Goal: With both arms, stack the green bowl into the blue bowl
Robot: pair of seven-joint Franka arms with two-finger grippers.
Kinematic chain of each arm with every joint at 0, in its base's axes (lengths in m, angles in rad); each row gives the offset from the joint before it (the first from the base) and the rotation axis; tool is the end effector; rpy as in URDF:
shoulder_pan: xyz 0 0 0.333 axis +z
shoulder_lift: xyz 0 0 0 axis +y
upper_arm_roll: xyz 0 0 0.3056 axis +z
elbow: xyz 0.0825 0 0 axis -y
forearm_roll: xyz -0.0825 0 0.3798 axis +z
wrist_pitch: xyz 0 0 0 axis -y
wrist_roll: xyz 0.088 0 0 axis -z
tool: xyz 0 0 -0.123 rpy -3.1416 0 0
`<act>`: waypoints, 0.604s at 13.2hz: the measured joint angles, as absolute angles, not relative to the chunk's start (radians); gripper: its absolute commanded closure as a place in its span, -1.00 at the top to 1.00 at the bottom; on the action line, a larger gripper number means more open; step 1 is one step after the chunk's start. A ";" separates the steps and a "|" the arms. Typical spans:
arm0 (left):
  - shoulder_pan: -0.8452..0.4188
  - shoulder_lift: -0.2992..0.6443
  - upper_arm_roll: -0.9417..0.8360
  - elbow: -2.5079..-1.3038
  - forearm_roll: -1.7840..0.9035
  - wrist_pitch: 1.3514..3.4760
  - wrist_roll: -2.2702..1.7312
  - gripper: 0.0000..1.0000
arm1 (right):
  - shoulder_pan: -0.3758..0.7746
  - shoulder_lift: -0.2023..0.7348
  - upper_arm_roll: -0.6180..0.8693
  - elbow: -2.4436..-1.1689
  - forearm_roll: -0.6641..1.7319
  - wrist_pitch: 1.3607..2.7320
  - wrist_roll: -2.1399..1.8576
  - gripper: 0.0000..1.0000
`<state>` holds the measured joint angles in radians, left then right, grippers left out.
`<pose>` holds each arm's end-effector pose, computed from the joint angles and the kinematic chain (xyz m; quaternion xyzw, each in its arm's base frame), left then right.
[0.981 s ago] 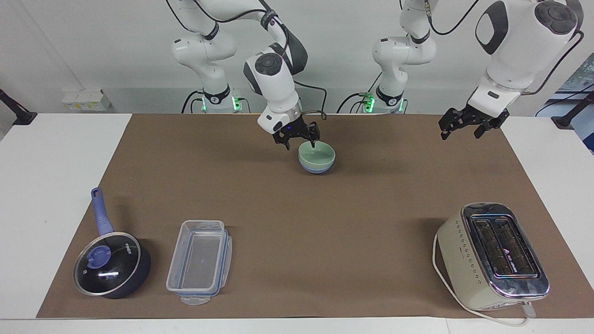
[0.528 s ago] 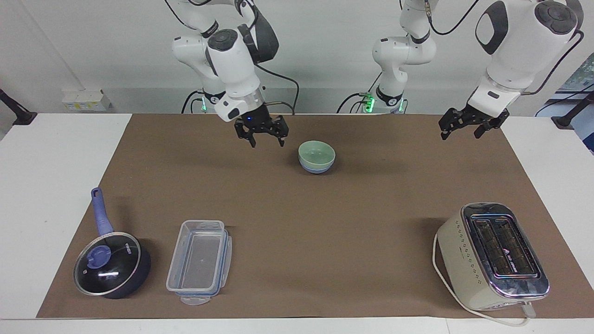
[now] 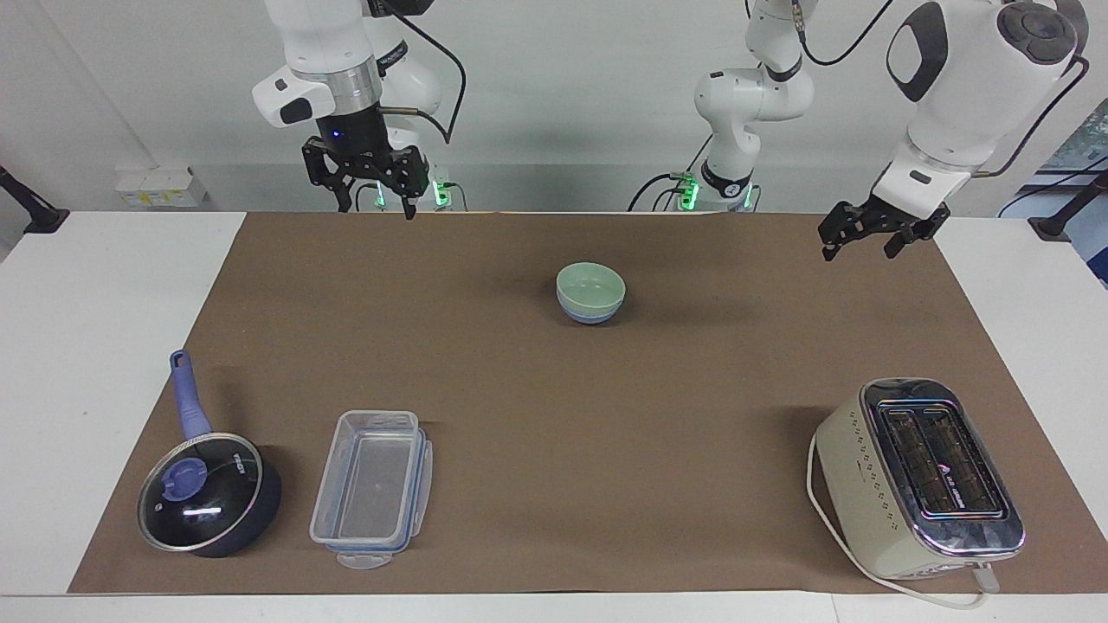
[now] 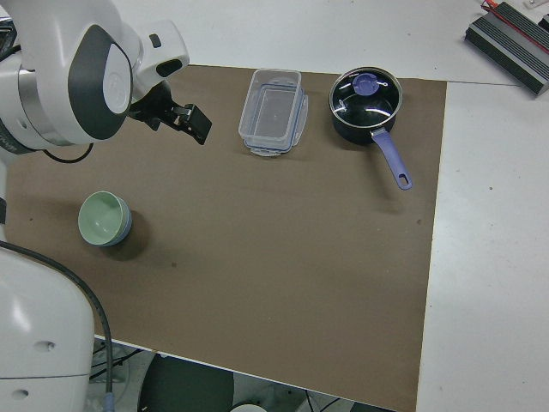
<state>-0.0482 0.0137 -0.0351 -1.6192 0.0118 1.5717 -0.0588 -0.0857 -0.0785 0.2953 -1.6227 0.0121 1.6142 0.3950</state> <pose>0.5494 -0.0443 0.5681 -0.9994 0.0124 0.0301 0.0078 0.5199 0.1183 0.6183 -0.9951 0.0926 -0.0334 0.0048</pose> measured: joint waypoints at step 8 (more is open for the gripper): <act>-0.048 0.014 -0.035 -1.619 0.012 1.572 -0.059 1.00 | -0.093 -0.070 0.293 -1.614 0.011 1.611 0.377 1.00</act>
<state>-0.0482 0.0137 -0.0351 -1.6192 0.0118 1.5717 -0.0588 -0.0932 -0.0702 0.2932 -1.6137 0.0107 1.6113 0.3768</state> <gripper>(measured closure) 0.000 0.000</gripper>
